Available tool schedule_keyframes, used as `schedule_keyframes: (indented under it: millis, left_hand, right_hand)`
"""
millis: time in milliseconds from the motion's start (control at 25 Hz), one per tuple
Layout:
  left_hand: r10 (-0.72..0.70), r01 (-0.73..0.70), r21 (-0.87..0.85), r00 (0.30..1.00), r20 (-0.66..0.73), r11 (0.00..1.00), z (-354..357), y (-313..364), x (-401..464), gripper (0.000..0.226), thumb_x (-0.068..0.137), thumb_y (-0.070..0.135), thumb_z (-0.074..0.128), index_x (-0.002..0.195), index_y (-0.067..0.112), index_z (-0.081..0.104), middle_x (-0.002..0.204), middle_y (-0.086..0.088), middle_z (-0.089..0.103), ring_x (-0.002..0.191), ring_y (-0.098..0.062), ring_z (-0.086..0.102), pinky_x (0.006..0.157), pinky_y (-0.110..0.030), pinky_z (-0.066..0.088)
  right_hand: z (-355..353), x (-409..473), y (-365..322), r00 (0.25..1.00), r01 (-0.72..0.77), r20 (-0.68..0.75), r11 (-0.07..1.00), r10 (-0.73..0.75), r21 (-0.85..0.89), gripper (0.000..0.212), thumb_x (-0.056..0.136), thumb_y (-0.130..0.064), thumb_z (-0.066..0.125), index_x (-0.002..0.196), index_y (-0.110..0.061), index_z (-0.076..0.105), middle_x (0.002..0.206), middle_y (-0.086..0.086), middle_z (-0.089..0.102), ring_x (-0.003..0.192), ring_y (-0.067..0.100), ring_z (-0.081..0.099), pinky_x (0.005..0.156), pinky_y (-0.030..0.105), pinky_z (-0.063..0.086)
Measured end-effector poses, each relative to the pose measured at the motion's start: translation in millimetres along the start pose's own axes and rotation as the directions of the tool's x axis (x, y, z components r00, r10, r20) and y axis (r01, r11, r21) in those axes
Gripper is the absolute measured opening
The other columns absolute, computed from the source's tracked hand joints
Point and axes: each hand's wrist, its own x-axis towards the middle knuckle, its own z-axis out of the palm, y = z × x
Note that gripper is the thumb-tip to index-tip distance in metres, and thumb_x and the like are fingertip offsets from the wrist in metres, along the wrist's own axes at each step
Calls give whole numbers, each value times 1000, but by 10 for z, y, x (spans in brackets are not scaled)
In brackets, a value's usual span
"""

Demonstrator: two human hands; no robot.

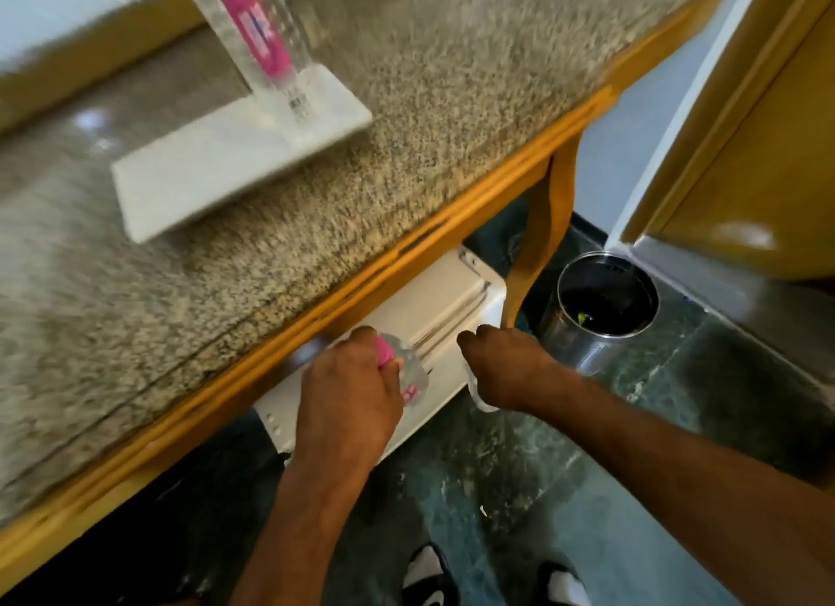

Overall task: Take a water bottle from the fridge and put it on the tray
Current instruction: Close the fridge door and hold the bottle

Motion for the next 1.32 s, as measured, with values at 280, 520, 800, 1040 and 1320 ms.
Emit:
schedule_keyframes:
  millis: [280, 520, 800, 1040, 1320]
  left_hand:
    - [131, -131, -35, 991, 6, 991, -1993, 808, 23, 11, 81, 30, 65, 78, 24, 57, 80, 0, 66, 76, -19, 61, 68, -34, 49]
    - [154, -155, -5, 986, -68, 988, -3558, 1217, 107, 12, 78, 29, 72, 76, 27, 60, 75, 7, 64, 67, -11, 60, 55, -28, 48]
    - [-68, 73, 35, 988, -136, 997, -4425, 296, 1242, 17, 77, 29, 74, 89, 21, 65, 87, 0, 66, 75, -15, 61, 70, -31, 56]
    - [-98, 101, 32, 992, -75, 994, -4106, -43, 1499, 21, 77, 29, 72, 93, 17, 66, 93, -5, 68, 80, -20, 62, 75, -35, 56]
    - [-80, 81, -7, 995, 60, 997, -3691, -388, 1866, 19, 78, 26, 73, 93, 19, 63, 94, -1, 66, 78, -13, 57, 64, -25, 46]
  right_hand:
    - [-2572, -1090, -528, 928, 255, -280, 967, -247, -8, 20, 84, -24, 62, 98, -13, 53, 100, 13, 64, 90, 33, 61, 62, 32, 36]
    - [-4241, -1651, -970, 853, 390, -398, 919, -338, 56, 25, 83, -15, 70, 106, -12, 64, 101, 8, 67, 86, 19, 60, 68, 25, 43]
    - [-5234, -414, -1971, 798, 482, -428, 876, -425, 30, 24, 82, -19, 71, 101, -9, 61, 101, 12, 66, 91, 26, 61, 71, 29, 48]
    - [-4820, -34, -2006, 834, 417, -378, 908, -402, -45, 26, 85, -31, 67, 105, -17, 58, 100, 6, 67, 90, 24, 62, 82, 41, 53]
    - [-4465, 565, -1959, 867, 354, -293, 912, -404, -207, 25, 87, -33, 64, 109, -23, 57, 107, 1, 67, 109, 22, 57, 113, 59, 16]
